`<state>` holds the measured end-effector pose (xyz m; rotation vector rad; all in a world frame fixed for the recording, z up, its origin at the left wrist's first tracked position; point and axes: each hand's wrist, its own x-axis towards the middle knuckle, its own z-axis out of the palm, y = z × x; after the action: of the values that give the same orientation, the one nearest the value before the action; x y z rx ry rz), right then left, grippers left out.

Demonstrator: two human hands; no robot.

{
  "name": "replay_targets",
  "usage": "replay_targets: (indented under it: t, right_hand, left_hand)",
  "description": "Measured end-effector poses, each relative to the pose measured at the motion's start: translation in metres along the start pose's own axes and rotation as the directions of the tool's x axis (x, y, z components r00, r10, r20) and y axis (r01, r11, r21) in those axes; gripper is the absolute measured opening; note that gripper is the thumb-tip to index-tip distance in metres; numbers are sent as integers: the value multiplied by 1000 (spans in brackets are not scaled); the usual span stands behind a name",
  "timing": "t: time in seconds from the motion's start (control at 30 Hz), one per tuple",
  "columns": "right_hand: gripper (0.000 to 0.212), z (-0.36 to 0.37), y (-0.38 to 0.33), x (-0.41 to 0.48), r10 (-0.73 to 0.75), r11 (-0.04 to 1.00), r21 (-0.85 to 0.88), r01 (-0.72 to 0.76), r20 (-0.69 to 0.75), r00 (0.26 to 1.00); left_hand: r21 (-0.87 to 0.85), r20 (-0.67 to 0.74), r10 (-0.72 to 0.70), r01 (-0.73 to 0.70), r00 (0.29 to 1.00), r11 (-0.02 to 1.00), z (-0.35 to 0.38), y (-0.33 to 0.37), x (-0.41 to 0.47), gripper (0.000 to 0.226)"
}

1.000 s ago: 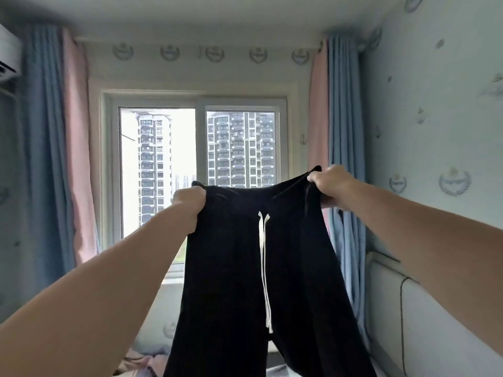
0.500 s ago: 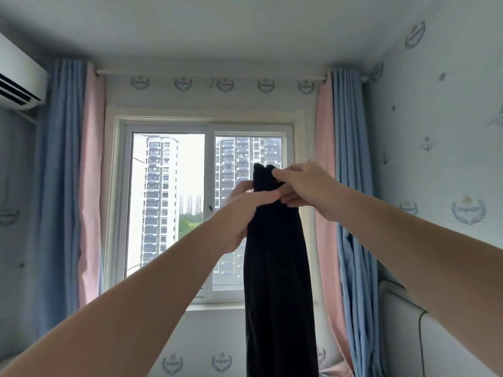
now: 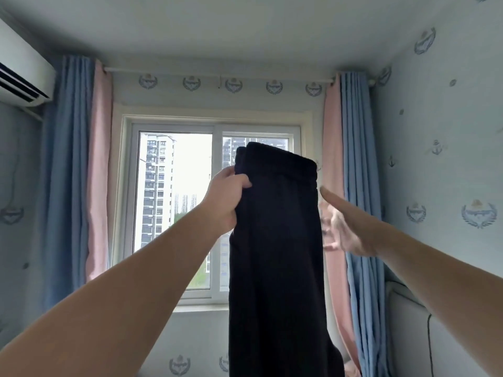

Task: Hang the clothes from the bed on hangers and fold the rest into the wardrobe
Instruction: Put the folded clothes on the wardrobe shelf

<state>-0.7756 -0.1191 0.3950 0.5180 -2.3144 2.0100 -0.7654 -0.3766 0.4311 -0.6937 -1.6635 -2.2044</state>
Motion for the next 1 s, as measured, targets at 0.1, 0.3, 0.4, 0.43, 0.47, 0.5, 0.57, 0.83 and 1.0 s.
replay_targets:
  t: [0.1,0.3,0.4,0.43,0.47,0.5,0.57,0.83,1.0]
  right_hand:
    - [72,33,8,11,-13,991,133,-23,264,964]
    - [46,109,-15,36,-106,992,59,116,-147,983]
    - [37,148,-28,46,-169,986,-40,164,-272,947]
    - [32,161,-33,49,-190,982,-69,177,-302,934]
    - [26,174,-39,50,-210,977,-88,192,-323,923]
    - [21,186,-45,51,-229,973,-98,208,-339,912]
    - [13,207,-56,51,-264,964,-122,235,-366,892]
    - [8,269,-90,13,-330,941,-195,275,-358,873]
    - [9,292,-102,-36,-344,935,-212,284,-342,875]
  left_hand:
    - [-11,24,-40,40,999,999,-35,9,7,39]
    - [265,-114,24,7,993,964,-112,19,16,35]
    - [434,-164,116,-34,979,900,-146,22,19,37]
    - [480,-171,146,-47,974,876,-155,25,19,38]
    - [536,-175,184,-64,967,842,-165,28,17,39]
    - [600,-172,230,-84,958,795,-173,32,15,40]
    - [709,-139,322,-133,937,692,-190,41,9,43]
    - [816,-63,428,-200,902,542,-233,93,-45,47]
    - [822,-64,435,-200,898,534,-242,124,-100,46]
